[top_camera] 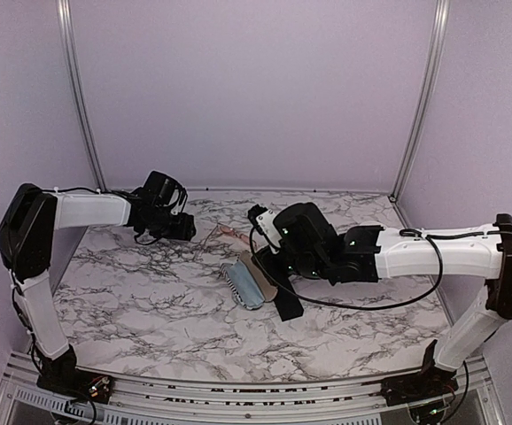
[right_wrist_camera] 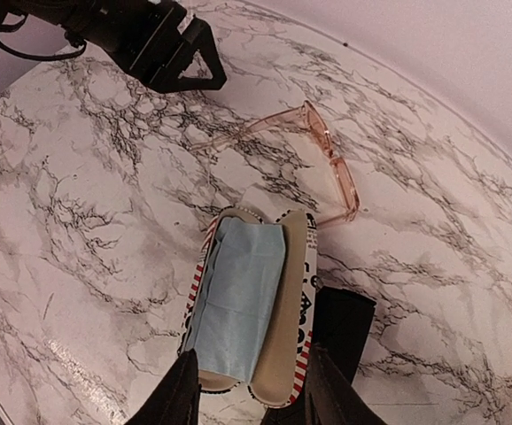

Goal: Organize the sunglasses
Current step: Pick up the sunglasses from the center of the board, then fold the right temple of the sunglasses on the sunglasses.

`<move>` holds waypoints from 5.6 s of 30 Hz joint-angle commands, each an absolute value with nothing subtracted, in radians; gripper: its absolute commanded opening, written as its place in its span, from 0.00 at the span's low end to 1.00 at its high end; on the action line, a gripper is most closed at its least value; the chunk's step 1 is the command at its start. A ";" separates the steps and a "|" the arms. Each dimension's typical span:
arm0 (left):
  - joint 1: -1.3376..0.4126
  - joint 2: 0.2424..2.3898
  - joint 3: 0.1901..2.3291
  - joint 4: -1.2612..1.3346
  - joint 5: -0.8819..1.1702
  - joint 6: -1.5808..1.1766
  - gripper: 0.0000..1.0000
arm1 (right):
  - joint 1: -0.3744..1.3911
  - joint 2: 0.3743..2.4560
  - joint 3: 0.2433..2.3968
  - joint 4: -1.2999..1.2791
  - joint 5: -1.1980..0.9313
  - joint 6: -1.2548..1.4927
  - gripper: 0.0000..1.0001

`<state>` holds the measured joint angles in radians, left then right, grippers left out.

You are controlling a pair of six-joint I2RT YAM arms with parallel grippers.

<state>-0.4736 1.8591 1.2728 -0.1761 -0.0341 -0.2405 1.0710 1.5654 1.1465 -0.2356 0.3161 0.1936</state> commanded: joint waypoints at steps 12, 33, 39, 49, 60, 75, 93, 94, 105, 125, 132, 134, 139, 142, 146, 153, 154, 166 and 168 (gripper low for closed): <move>-0.561 1.910 1.296 -0.284 -0.120 -0.204 0.58 | 1.019 1.535 1.095 -0.167 0.347 0.251 0.46; -0.619 2.027 1.348 -0.323 -0.207 -0.185 0.27 | 1.017 1.537 1.077 -0.204 0.367 0.277 0.45; -0.622 2.040 1.353 -0.336 -0.253 -0.187 0.23 | 1.017 1.536 1.071 -0.202 0.365 0.279 0.45; -0.626 2.068 1.354 -0.333 -0.265 -0.189 0.08 | 1.017 1.540 1.068 -0.202 0.358 0.285 0.45; -0.626 2.063 1.371 -0.289 -0.245 -0.179 0.00 | 1.017 1.533 1.062 -0.208 0.364 0.290 0.45; -0.602 1.978 1.437 -0.270 -0.387 -0.137 0.00 | 1.017 1.532 1.091 -0.222 0.395 0.270 0.45; -0.586 1.853 1.474 -0.275 -0.466 -0.076 0.00 | 0.988 1.467 1.085 -0.225 0.413 0.193 0.55; -0.586 1.836 1.466 -0.273 -0.457 -0.072 0.00 | 0.982 1.461 1.090 -0.227 0.410 0.180 0.57; -0.655 1.650 1.418 -0.245 -0.393 0.038 0.00 | 0.853 1.389 1.157 -0.268 0.124 0.116 0.88; -0.740 1.387 1.339 -0.253 -0.245 0.250 0.00 | 0.551 1.306 1.211 -0.237 -0.652 0.220 1.00; -0.762 1.335 1.254 -0.201 -0.212 0.239 0.00 | 0.526 1.374 1.230 -0.149 -0.908 0.306 1.00; -0.764 1.327 1.241 -0.191 -0.214 0.229 0.00 | 0.527 1.399 1.243 -0.132 -0.939 0.336 1.00; -0.764 1.310 1.206 -0.172 -0.196 0.222 0.00 | 0.538 1.483 1.296 -0.146 -0.963 0.361 1.00; -0.765 1.299 1.194 -0.162 -0.182 0.211 0.00 | 0.566 1.532 1.327 -0.143 -0.982 0.362 1.00; -0.765 1.299 1.190 -0.160 -0.180 0.210 0.00 | 0.596 1.586 1.363 -0.150 -0.990 0.360 1.00; -0.773 1.303 1.186 -0.160 -0.175 0.207 0.00 | 0.622 1.633 1.383 -0.149 -0.995 0.358 0.97; -0.774 1.305 1.186 -0.160 -0.176 0.207 0.00 | 0.624 1.634 1.382 -0.141 -0.999 0.361 0.95; -0.778 1.320 1.187 -0.161 -0.195 0.209 0.00 | 0.633 1.647 1.374 -0.102 -1.025 0.383 0.54; -0.778 1.323 1.187 -0.163 -0.200 0.209 0.00 | 0.634 1.647 1.374 -0.100 -1.024 0.383 0.51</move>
